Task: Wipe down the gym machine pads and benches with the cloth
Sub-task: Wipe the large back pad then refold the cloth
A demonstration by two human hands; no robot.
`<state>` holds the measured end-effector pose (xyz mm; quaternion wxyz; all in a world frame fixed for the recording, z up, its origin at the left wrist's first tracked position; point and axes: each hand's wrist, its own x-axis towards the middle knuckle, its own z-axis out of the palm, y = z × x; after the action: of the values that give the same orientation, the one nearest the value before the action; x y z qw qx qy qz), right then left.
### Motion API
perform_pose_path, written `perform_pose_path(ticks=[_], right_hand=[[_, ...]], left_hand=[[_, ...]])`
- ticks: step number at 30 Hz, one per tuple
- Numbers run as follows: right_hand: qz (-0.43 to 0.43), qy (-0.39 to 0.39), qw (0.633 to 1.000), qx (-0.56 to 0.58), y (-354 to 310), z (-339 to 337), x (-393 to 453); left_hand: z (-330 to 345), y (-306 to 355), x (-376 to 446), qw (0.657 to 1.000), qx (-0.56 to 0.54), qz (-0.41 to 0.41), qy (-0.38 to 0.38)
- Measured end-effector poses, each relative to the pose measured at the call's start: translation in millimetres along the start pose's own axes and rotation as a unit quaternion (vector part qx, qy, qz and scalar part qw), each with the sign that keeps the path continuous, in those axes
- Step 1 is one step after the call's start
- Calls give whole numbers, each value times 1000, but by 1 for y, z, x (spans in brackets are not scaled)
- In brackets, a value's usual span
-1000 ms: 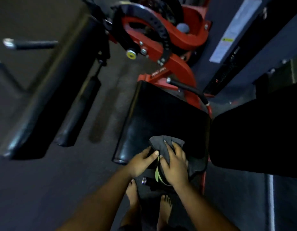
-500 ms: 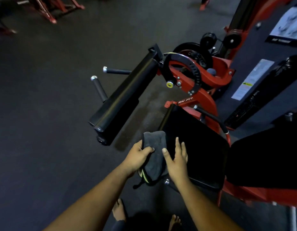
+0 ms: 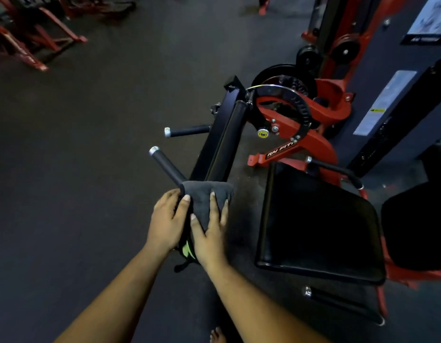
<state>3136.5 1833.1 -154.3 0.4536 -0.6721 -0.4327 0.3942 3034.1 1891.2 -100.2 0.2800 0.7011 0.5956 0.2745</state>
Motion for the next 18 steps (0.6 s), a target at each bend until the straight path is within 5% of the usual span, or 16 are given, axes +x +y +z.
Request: perform_pose_path(ticks=[18], right_hand=[[42,28,998,23,-10,-57,280]], left_hand=[[87,37,137,986,50,63,-145]])
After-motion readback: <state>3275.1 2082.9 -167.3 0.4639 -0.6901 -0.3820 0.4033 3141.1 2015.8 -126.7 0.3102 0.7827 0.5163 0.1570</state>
